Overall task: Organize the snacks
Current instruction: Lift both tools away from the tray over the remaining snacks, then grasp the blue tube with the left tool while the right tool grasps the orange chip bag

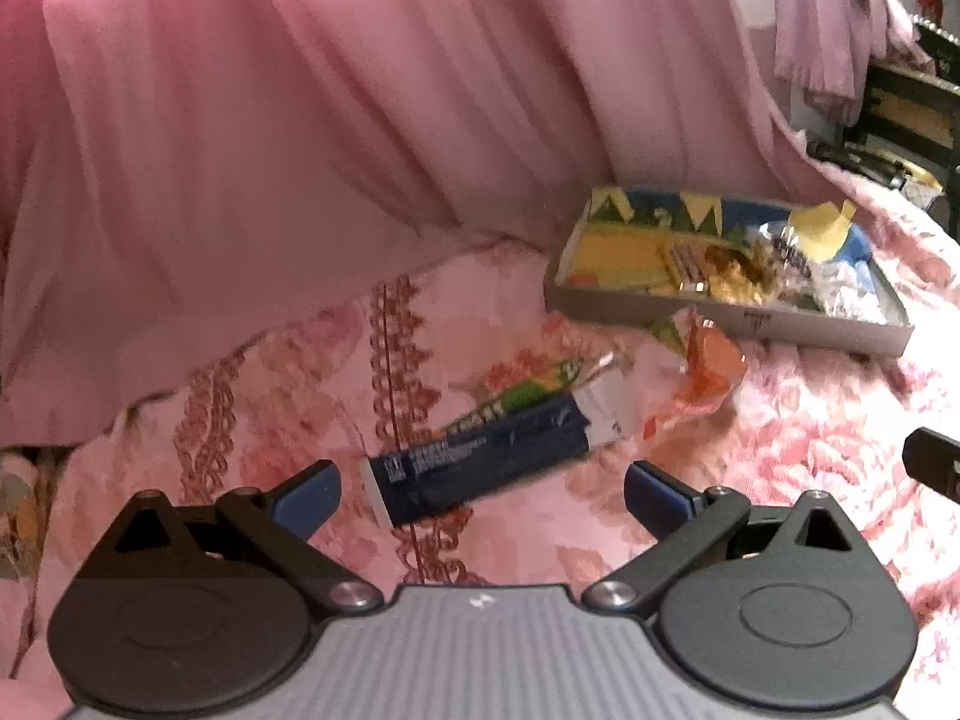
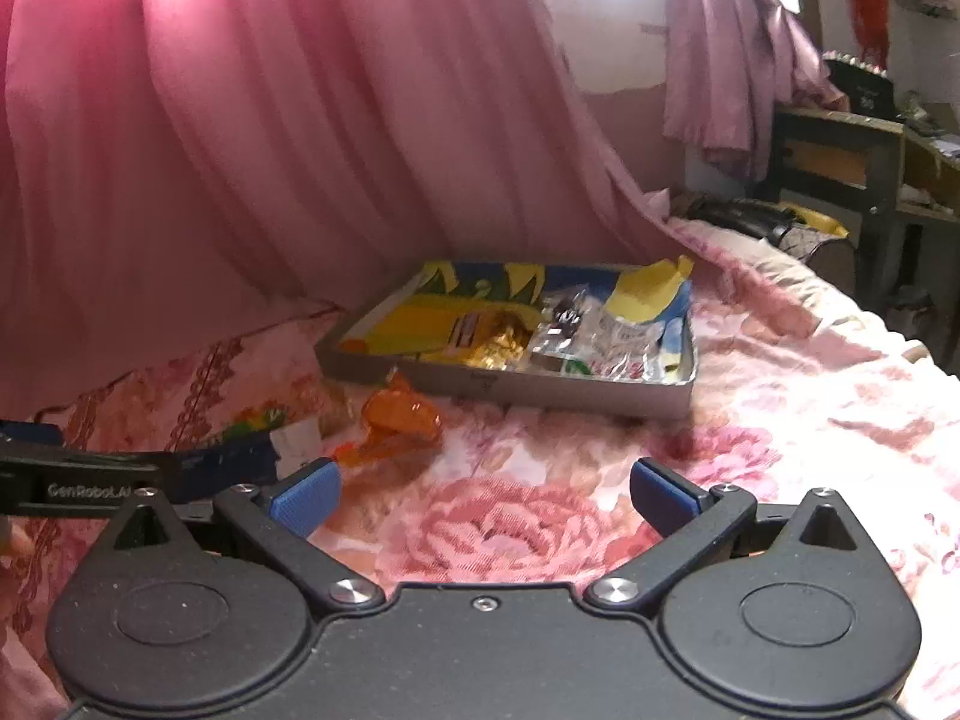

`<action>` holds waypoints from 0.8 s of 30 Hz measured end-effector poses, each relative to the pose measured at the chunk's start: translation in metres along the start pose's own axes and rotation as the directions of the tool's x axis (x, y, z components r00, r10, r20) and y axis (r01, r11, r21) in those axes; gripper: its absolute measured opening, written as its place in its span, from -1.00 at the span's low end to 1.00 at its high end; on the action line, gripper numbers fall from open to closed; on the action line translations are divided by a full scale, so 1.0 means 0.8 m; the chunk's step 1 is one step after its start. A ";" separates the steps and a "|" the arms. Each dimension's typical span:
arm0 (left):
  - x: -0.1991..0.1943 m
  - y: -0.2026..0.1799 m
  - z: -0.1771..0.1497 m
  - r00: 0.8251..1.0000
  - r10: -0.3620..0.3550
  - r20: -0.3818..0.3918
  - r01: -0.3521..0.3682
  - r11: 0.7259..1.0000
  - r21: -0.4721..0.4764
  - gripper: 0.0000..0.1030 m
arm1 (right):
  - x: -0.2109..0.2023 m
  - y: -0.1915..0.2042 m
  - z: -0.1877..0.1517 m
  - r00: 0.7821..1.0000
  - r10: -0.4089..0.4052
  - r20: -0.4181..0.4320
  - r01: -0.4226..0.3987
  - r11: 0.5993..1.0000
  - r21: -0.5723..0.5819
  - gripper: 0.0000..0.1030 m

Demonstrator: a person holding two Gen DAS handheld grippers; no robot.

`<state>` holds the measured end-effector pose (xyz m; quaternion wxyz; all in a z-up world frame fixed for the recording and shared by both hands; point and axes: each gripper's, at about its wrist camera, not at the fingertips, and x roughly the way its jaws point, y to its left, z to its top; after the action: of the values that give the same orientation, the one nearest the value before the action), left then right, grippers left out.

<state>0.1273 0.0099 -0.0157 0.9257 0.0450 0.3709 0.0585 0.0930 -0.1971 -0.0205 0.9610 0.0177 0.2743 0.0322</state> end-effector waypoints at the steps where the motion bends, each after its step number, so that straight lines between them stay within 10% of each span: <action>1: 0.006 0.002 0.001 1.000 -0.008 -0.024 0.008 1.000 -0.007 0.99 | 0.003 0.001 0.000 1.000 0.005 -0.010 -0.005 1.000 -0.002 0.99; 7: 0.039 0.015 0.011 0.990 -0.051 -0.135 0.049 0.999 -0.021 0.99 | 0.032 0.000 0.002 0.995 0.045 -0.091 -0.044 0.999 0.014 0.99; 24: 0.110 0.011 0.036 0.990 -0.016 -0.137 0.045 0.977 0.207 0.99 | 0.123 0.013 0.017 0.980 0.116 -0.165 -0.113 0.993 0.029 0.99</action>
<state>0.2093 0.0301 -0.0537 0.8895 0.1326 0.4372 0.0077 0.1827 -0.1800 -0.0603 0.9311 0.0400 0.3522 0.0861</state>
